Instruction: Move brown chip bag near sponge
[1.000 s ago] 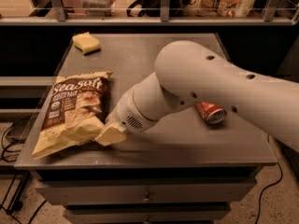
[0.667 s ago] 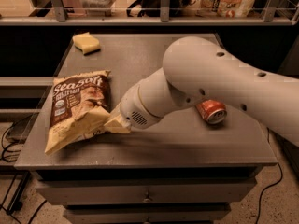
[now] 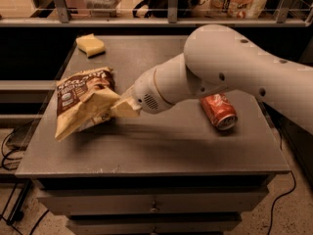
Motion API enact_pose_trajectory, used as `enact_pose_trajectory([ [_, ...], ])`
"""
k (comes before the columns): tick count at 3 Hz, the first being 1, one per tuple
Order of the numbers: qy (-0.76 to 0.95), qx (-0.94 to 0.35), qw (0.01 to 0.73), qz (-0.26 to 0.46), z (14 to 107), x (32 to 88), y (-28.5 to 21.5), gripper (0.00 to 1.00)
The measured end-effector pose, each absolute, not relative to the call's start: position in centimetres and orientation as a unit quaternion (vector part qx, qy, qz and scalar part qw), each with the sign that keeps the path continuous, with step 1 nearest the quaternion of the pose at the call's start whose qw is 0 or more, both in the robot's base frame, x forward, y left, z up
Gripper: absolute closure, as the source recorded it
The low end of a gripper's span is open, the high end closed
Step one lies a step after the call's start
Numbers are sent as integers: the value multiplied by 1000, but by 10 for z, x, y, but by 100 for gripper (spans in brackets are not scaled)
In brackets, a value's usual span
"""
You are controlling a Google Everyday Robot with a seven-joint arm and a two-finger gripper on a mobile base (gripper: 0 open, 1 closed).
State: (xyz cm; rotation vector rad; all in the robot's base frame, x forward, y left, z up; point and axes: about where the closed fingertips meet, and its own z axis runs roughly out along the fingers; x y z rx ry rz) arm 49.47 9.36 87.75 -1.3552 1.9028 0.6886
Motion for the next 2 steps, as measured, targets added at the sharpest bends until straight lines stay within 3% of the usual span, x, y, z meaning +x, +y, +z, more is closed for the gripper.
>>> enact_pose_trajectory([
  [2,762,-450,385,263,891,574,66,100],
])
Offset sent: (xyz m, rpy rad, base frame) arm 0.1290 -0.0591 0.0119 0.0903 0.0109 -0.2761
